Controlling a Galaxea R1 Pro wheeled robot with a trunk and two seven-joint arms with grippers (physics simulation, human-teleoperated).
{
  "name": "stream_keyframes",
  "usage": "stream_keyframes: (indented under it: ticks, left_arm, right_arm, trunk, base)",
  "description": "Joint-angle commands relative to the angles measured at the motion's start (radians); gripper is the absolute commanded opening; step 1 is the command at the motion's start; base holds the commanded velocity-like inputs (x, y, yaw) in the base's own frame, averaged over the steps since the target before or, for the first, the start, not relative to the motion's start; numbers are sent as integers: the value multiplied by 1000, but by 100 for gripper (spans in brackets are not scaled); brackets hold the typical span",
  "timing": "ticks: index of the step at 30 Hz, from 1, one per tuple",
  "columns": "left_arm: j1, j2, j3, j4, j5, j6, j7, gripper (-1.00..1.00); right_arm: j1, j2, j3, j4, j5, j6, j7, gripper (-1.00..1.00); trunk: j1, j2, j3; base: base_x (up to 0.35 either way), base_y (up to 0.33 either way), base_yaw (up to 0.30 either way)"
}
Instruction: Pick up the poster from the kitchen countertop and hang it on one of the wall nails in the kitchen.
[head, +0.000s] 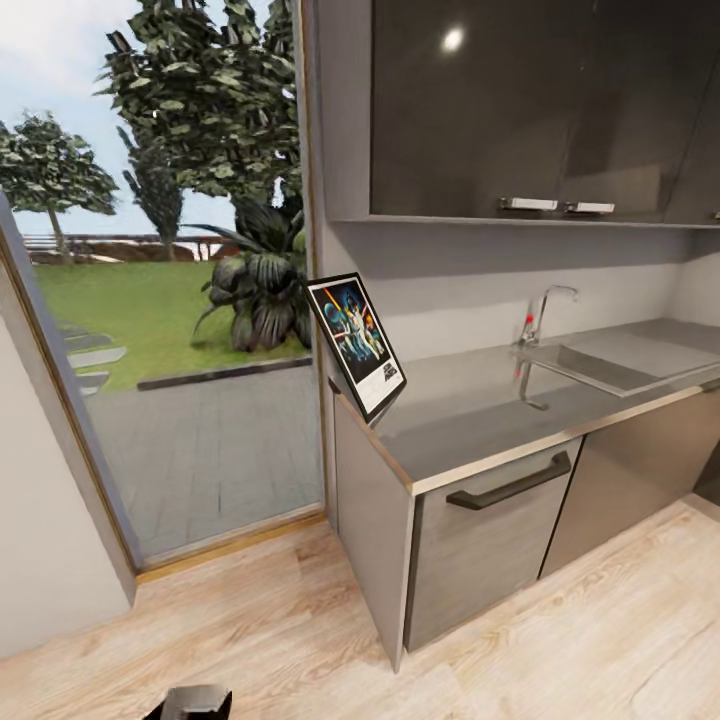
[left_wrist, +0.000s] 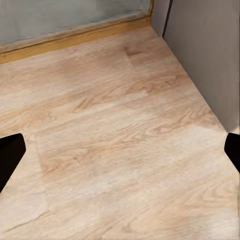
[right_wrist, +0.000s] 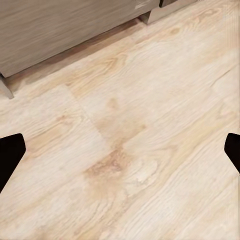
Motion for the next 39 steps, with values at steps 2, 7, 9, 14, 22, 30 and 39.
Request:
stream_keyframes:
  ticks: [2,7,9,14,22,30,39]
  left_arm:
    - [-2,-35,-1,-222,50,176,-34,100]
    - [-244,-88,-5,-500,287,590,-141,100]
    - [-298,-90,-5,-505,339,636,-146,100]
    - [-468,-93,-6,-472,446,718,-152,100]
    - [-664,-112,-6,-311,560,736,-163,100]
    - [-706,-123,-3,-256,646,724,-187,100]
    - [-711,-126,5,-247,657,719,-190,100]
  right_arm:
    - [-1,0,-5,-1,0,-4,-2,100]
    - [-1,-1,-11,-3,1,-5,-3,100]
    - [-1,0,-11,-3,2,-5,-3,100]
    - [-1,0,-11,-3,3,-5,-3,100]
    - [-1,-1,-11,-3,3,-6,-3,100]
    - [-1,-1,-11,-4,3,-6,-3,100]
    - [-1,-1,-12,-4,3,-6,-5,100]
  trunk:
    - [0,0,-1]
    - [0,0,-1]
    - [0,0,-1]
    - [0,0,-1]
    - [0,0,-1]
    - [0,0,-1]
    - [0,0,-1]
  base:
    - [12,0,0]
    - [2,0,0]
    - [0,0,0]
    - [0,0,0]
    - [0,0,0]
    - [0,0,0]
    - [111,0,0]
